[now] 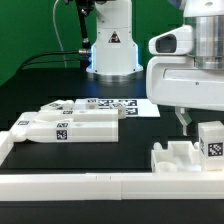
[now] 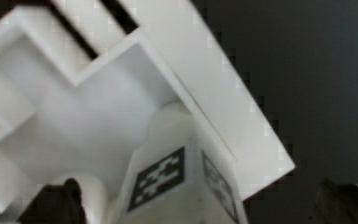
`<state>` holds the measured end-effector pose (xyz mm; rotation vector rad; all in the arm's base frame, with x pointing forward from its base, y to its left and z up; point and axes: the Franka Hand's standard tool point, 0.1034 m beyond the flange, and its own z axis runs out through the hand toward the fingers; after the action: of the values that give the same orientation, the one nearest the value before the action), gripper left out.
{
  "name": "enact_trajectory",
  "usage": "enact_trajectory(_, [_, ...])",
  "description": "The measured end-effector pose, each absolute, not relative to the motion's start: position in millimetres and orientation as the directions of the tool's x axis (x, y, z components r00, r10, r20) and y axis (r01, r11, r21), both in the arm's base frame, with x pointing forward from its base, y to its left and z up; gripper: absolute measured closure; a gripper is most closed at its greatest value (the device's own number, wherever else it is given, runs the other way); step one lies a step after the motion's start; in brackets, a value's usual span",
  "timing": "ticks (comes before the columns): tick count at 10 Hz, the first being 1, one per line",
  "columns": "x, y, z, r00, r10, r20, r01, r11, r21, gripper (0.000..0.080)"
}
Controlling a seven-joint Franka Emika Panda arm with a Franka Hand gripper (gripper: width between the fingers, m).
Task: Assemble chair
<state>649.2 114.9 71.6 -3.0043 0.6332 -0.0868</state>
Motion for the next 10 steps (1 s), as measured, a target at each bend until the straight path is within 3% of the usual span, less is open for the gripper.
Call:
enact_trajectory(1, [647.3, 113.4, 67.3, 0.95, -0.309, 0.031, -0.306, -0.949, -0.072, 0.015])
enact_trajectory(5, [646.3, 118.7, 65.9, 0.933, -0.353, 0.064, -0.348, -0.934, -0.083, 0.0197])
enact_trajectory(6, [646.3, 118.8, 65.8, 0.93, -0.362, 0.063, -0.357, -0.93, -0.085, 0.0374])
enact_trajectory(7, [646.0, 118.9, 65.3, 0.902, -0.428, 0.055, -0.423, -0.902, -0.09, 0.0374])
enact_trajectory(8, [646.1, 120.0, 65.3, 0.832, -0.553, 0.043, -0.547, -0.831, -0.095, 0.0516])
enact_trajectory(10, [647.2, 122.2, 65.0, 0.615, -0.788, 0.018, -0.783, -0.614, -0.099, 0.0515])
